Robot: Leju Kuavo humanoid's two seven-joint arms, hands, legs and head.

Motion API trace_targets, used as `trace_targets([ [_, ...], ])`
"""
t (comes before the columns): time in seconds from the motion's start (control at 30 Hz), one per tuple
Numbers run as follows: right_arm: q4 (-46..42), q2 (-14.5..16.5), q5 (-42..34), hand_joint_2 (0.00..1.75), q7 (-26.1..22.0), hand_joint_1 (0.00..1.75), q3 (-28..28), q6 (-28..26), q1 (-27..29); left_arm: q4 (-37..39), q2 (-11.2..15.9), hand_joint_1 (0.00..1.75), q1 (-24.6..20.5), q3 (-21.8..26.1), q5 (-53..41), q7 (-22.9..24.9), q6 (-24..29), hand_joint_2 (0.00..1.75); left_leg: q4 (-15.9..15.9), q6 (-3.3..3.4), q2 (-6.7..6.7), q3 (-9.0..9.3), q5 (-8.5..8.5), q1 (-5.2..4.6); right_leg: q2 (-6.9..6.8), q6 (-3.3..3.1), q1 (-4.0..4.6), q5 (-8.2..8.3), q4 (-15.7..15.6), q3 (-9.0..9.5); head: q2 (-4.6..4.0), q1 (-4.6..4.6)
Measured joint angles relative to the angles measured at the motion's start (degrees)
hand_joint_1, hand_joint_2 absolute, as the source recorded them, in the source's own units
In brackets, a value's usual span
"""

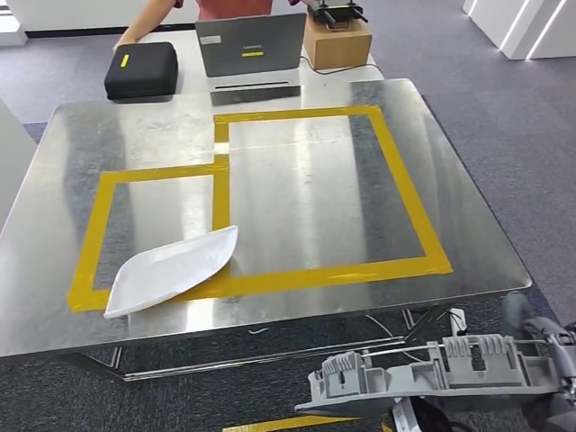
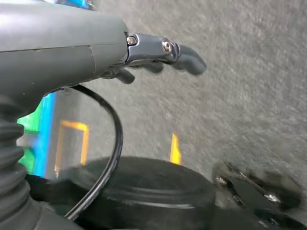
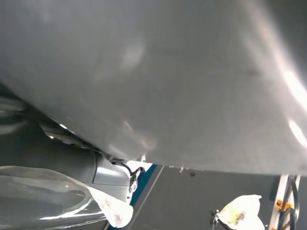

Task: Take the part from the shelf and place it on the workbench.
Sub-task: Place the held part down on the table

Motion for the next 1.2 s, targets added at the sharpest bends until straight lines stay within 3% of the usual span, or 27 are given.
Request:
trace_targets([
  [0.07,0.6,0.1,0.0,1.75,-0.2,1.75,1.2,0.0,-0.5,-12.5,2.6,0.0,4.1,-1.2,-8.0,10.0,-3.8,1.75,0.0,0.01,-0.28,-0.01,0.01,0.0,-0.18,0.04,0.05,-0.08,0.0,-0.03,0.0,0.03],
  [0.13,2.1,0.1,0.0,1.75,-0.5,1.75,2.8,0.0,-2.0,-17.3,5.1,0.0,4.9,-3.8,-10.6,9.8,-9.1,1.75,0.0,0.01,-0.53,0.0,0.06,-0.07,-0.34,0.03,0.06,-0.12,0.0,-0.05,0.0,0.03],
  [0.2,4.2,0.1,0.0,1.75,-0.8,1.75,4.5,0.0,-3.8,-15.2,6.9,0.0,3.0,-6.7,-12.4,0.1,-15.2,1.75,0.0,0.01,-0.65,0.02,0.14,-0.19,-0.43,0.04,-0.01,-0.12,0.1,-0.07,0.0,0.01],
  [0.33,7.5,0.0,0.1,1.75,-1.1,1.75,6.6,0.0,-5.4,-7.4,7.6,0.0,-0.9,-13.3,-14.4,-35.9,-35.4,1.75,0.0,-0.14,-0.54,-0.14,0.37,-0.04,-0.41,-0.11,0.03,0.06,0.2,-0.19,0.0,0.04],
  [0.4,8.4,-0.1,0.1,1.75,-1.1,1.75,7.2,0.0,-5.7,-5.4,7.6,0.0,-1.9,-15.3,-14.7,-44.7,-38.7,1.75,0.0,-0.2,-0.44,-0.2,0.43,0.07,-0.32,-0.18,0.12,0.19,0.1,-0.25,0.0,0.2],
  [0.5,9.8,-0.3,0.1,1.75,-1.0,1.75,8.0,0.0,-6.3,-1.8,6.7,0.0,-4.4,-18.9,-20.2,-44.8,-39.3,1.75,0.0,-0.19,-0.47,-0.28,0.45,0.04,-0.4,-0.15,0.1,0.2,0.1,-0.34,0.0,0.17],
  [0.73,16.1,-1.9,0.1,1.75,2.0,1.75,12.8,0.0,-10.8,7.2,0.7,0.0,-16.3,-36.8,-41.2,-47.7,-46.0,1.75,0.0,-0.22,-0.41,-0.29,0.57,0.08,-0.31,-0.11,0.13,0.37,0.1,-0.4,0.0,0.18],
  [0.97,19.9,-3.4,0.1,1.75,5.2,1.75,16.6,0.0,-15.0,9.0,-0.9,0.0,-22.4,-47.9,-48.2,-50.2,-45.7,1.75,0.0,-0.27,-0.08,-0.29,0.56,0.27,-0.06,-0.16,0.36,0.45,0.2,-0.51,0.0,0.17],
  [1.2,21.7,-4.0,0.1,1.75,6.5,1.75,18.6,0.0,-17.0,10.3,-1.7,0.0,-24.5,-55.4,-52.6,-51.6,-44.0,1.75,0.0,-0.3,-0.06,-0.36,0.58,0.28,0.01,-0.17,0.39,0.45,0.2,-0.65,0.0,0.16],
])
